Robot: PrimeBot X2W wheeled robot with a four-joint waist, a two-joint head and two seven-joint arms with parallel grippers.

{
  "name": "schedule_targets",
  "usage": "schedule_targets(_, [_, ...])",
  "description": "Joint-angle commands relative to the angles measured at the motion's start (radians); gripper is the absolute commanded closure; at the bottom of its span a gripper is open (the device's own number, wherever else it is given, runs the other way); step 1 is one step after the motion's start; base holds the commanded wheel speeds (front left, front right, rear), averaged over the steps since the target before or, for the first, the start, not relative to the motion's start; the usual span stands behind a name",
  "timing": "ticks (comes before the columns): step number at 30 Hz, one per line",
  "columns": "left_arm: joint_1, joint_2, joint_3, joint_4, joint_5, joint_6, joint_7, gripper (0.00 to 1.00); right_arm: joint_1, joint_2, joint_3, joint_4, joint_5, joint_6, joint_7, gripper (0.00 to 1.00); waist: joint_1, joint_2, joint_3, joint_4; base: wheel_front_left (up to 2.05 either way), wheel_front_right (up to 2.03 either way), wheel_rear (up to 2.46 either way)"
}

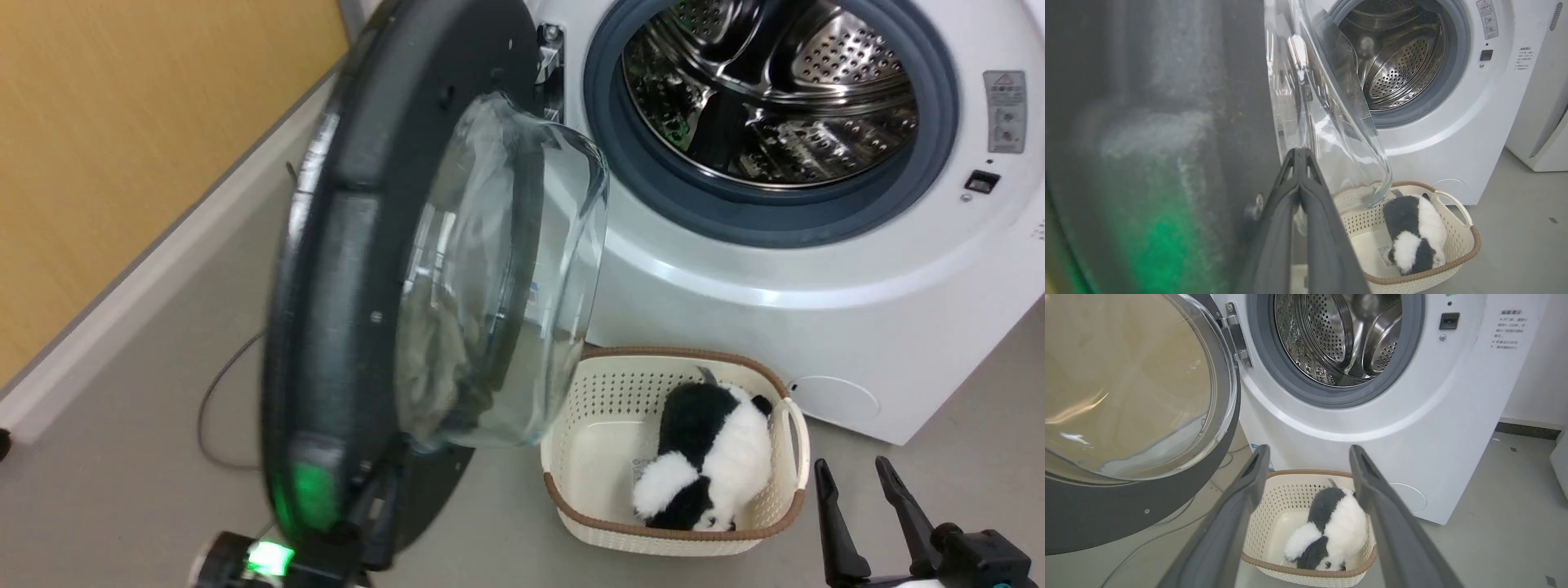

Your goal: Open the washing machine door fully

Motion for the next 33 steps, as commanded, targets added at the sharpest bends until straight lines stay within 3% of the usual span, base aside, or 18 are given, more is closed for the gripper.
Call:
schedule_targets(1, [-0.013, 0.017, 0.024, 0.013, -0.008, 0.011, -0.004, 1.0, -0.01, 0.003, 0.001, -0.005, -0.008, 0.001, -0.004, 0.0, 0.0, 0.0, 0.01, 0.008, 0.0, 0.0, 0.0])
schedule_targets(16, [-0.149, 0.061, 0.318, 0.182, -0.16, 0.036, -0.005, 1.0, -0.051, 0.003, -0.016, -0.01, -0.047, 0.001, -0.004, 0.0, 0.0, 0.0, 0.093, -0.01, 0.0, 0.0, 0.0])
schedule_targets(33, [-0.362, 0.102, 0.571, 0.447, -0.208, -0.016, -0.005, 1.0, -0.114, -0.008, -0.025, -0.018, -0.08, 0.001, -0.004, 0.0, 0.0, 0.0, 0.192, -0.078, 0.0, 0.0, 0.0])
